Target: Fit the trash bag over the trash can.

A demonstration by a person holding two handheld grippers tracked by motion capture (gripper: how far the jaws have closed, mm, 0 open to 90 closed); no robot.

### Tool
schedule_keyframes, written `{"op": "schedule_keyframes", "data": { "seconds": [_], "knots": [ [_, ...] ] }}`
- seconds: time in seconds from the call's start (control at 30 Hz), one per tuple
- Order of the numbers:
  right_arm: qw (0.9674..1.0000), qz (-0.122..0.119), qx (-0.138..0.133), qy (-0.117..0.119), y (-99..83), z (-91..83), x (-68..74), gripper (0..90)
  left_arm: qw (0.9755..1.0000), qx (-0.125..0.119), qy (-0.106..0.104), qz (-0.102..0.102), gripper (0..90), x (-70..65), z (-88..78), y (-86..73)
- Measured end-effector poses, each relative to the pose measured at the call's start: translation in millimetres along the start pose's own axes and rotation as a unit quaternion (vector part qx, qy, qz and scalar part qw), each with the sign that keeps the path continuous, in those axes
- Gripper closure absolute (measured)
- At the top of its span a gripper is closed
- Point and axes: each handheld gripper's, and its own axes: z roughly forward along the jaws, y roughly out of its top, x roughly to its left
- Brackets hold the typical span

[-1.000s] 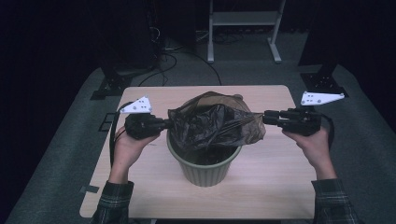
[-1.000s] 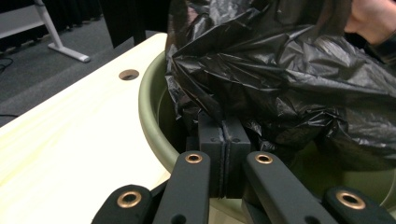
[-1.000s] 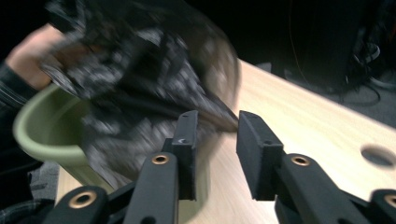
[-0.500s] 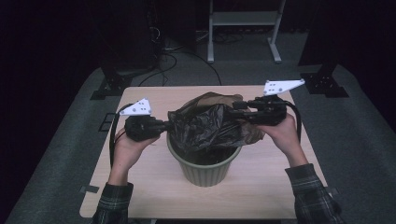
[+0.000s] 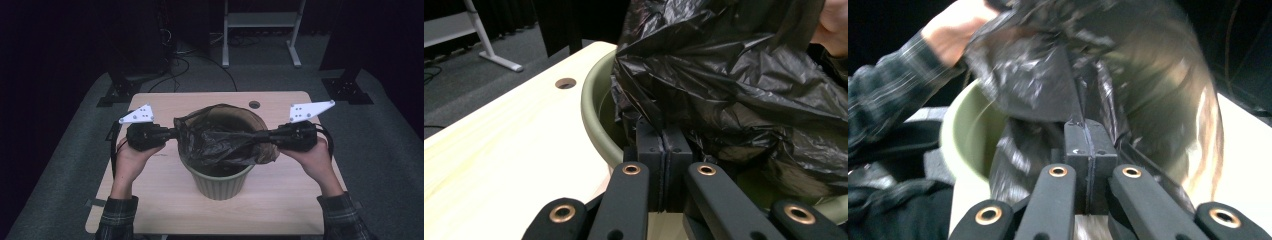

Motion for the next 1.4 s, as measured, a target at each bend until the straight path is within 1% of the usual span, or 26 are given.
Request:
{"op": "schedule_keyframes", "data": {
  "seconds": [0.1, 0.17, 0.27, 0.4, 0.47, 0.53, 0.57, 0.6, 0.63, 0.67, 0.7, 0.77, 0.8, 0.87, 0.9, 0.93, 0.97, 1.0, 1.03, 1.07, 1.1, 1.13, 1.2, 1.3, 1.33, 1.4],
  "knots": [
    [0.9999, -0.006, 0.009, 0.011, -8.7, -4.1, 13.1, 90.0, 1.0000, 0.001, 0.004, -0.002, 89.3, 1.2, -1.0, -0.8],
    [0.9999, -0.010, 0.008, 0.012, -15.5, -8.0, 22.2, 90.0, 0.9999, 0.001, 0.009, -0.004, 89.3, 2.9, -2.5, -2.3],
    [0.9999, -0.009, 0.005, 0.011, -24.3, -14.1, 27.1, 90.0, 0.9998, -0.001, 0.014, -0.011, 89.3, 5.9, -5.5, -5.7],
    [1.0000, -0.001, 0.003, 0.008, -36.9, -25.8, 29.1, 90.0, 0.9996, 0.003, 0.024, -0.017, 89.3, 8.8, -9.9, -10.4],
    [1.0000, 0.003, -0.001, 0.009, -42.1, -31.5, 30.3, 90.0, 0.9992, 0.005, 0.034, -0.022, 89.3, 10.8, -11.6, -13.2],
    [0.9999, 0.009, -0.003, 0.012, -47.5, -35.9, 31.7, 90.0, 0.9993, -0.002, 0.025, -0.026, 88.1, 12.4, -11.8, -15.4],
    [0.9999, 0.010, -0.002, 0.013, -48.8, -36.0, 32.4, 90.0, 0.9993, -0.006, 0.029, -0.025, 83.4, 11.9, -11.6, -15.3],
    [0.9999, 0.007, 0.000, 0.013, -49.1, -35.7, 33.1, 89.7, 0.9992, -0.007, 0.032, -0.023, 76.2, 11.4, -12.1, -14.3],
    [0.9999, 0.005, -0.002, 0.011, -48.5, -35.4, 33.5, 85.9, 0.9993, -0.009, 0.029, -0.022, 72.5, 10.6, -13.4, -12.8],
    [0.9999, 0.007, -0.003, 0.013, -47.0, -35.5, 33.3, 86.0, 0.9992, -0.018, 0.028, -0.021, 68.9, 9.2, -15.6, -11.0],
    [0.9999, 0.005, -0.005, 0.013, -45.1, -35.5, 33.4, 86.0, 0.9989, -0.030, 0.029, -0.020, 62.7, 7.8, -18.3, -9.1],
    [0.9999, 0.002, -0.009, 0.012, -41.8, -35.4, 32.8, 88.8, 0.9983, -0.044, 0.036, -0.012, 42.8, 4.8, -22.5, -5.0],
    [0.9999, 0.001, -0.007, 0.012, -40.4, -34.7, 32.0, 90.0, 0.9981, -0.049, 0.036, -0.007, 34.6, 1.9, -25.6, -1.6],
    [0.9999, 0.000, -0.006, 0.009, -37.9, -32.1, 29.7, 90.0, 0.9979, -0.058, 0.030, 0.003, 25.0, -3.9, -30.7, 4.2],
    [0.9999, 0.000, -0.005, 0.009, -37.0, -30.7, 29.0, 90.0, 0.9979, -0.058, 0.028, 0.008, 21.9, -6.1, -32.3, 6.5],
    [0.9999, 0.001, -0.005, 0.009, -36.4, -29.7, 28.5, 90.0, 0.9975, -0.063, 0.026, 0.015, 19.9, -9.6, -34.6, 10.3],
    [0.9999, 0.001, -0.006, 0.009, -35.4, -27.8, 28.1, 90.0, 0.9973, -0.068, 0.021, 0.016, 19.4, -12.0, -36.3, 13.1],
    [1.0000, -0.001, -0.005, 0.006, -34.6, -26.2, 27.8, 90.0, 0.9973, -0.068, 0.017, 0.018, 18.4, -13.7, -37.3, 15.8],
    [1.0000, -0.001, -0.003, 0.005, -34.1, -24.7, 27.3, 90.0, 0.9973, -0.066, 0.020, 0.025, 18.1, -14.6, -37.9, 18.1],
    [1.0000, -0.001, -0.003, 0.005, -34.1, -24.7, 27.3, 90.0, 0.9973, -0.066, 0.020, 0.025, 18.1, -14.6, -37.9, 18.1],
    [1.0000, -0.002, -0.002, 0.002, -33.8, -23.6, 26.6, 90.0, 0.9974, -0.064, 0.024, 0.022, 18.1, -13.7, -37.8, 20.0],
    [1.0000, 0.002, -0.004, -0.001, -33.7, -23.4, 24.2, 90.0, 0.9975, -0.063, 0.023, 0.019, 18.0, -11.8, -37.3, 20.5],
    [1.0000, 0.005, -0.006, -0.004, -34.1, -24.5, 22.5, 90.0, 0.9973, -0.070, 0.015, 0.017, 18.0, -11.2, -38.1, 21.0],
    [0.9999, 0.007, -0.004, -0.007, -34.5, -24.8, 20.5, 90.0, 0.9956, -0.090, -0.002, 0.026, 18.0, -16.4, -40.8, 27.5],
    [0.9999, 0.007, -0.003, -0.007, -34.3, -24.2, 19.6, 90.0, 0.9954, -0.092, -0.003, 0.028, 18.0, -17.6, -41.1, 29.1],
    [0.9999, 0.008, -0.004, -0.007, -34.0, -23.2, 19.0, 90.0, 0.9945, -0.096, -0.006, 0.041, 18.0, -22.6, -41.0, 38.9]
  ]
}}
